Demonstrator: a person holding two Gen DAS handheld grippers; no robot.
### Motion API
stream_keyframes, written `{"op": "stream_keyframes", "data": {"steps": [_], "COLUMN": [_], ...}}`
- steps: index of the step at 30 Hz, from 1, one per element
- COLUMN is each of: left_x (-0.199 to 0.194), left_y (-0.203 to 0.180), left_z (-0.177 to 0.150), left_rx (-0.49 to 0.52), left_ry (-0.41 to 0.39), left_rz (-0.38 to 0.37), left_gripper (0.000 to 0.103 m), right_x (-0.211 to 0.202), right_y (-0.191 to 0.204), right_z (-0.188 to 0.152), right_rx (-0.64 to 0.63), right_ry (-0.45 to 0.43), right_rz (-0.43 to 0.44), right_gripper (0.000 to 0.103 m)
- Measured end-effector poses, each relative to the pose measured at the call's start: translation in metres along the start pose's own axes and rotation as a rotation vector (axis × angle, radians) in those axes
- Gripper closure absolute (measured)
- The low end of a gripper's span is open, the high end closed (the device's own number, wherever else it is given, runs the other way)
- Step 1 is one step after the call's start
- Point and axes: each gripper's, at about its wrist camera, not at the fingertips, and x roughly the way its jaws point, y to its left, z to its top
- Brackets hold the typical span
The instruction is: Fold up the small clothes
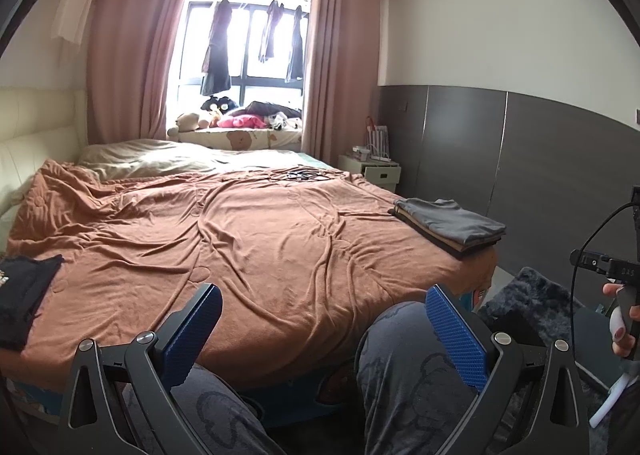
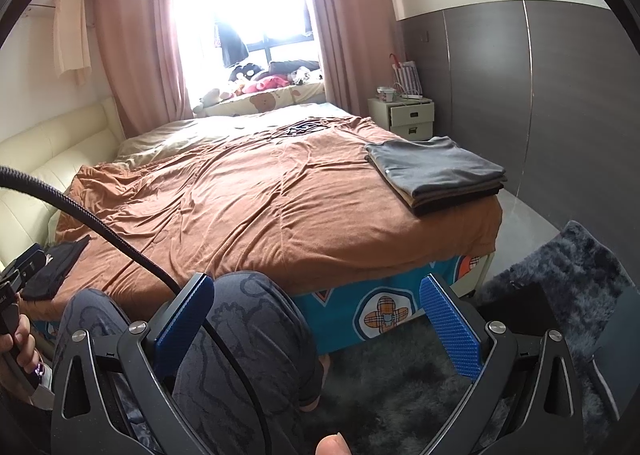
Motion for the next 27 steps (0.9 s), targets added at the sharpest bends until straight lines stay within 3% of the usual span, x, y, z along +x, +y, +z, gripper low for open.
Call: {"op": "stream_keyframes", "data": {"steps": [27], "left_x": [-0.0082], "left_y": [0.0022], "left_z": [-0.0007], "left_rx": [0.004], "left_ry": [-0.009], "left_rz": [0.005], "left_gripper": [0.001], "right_x": [-0.0024], "right_y": [-0.0027], "right_z": [-0.0041], "right_rx": [0.002], "right_ry": [-0.011], "right_rz": [-0.007], "right_gripper": [0.000]}}
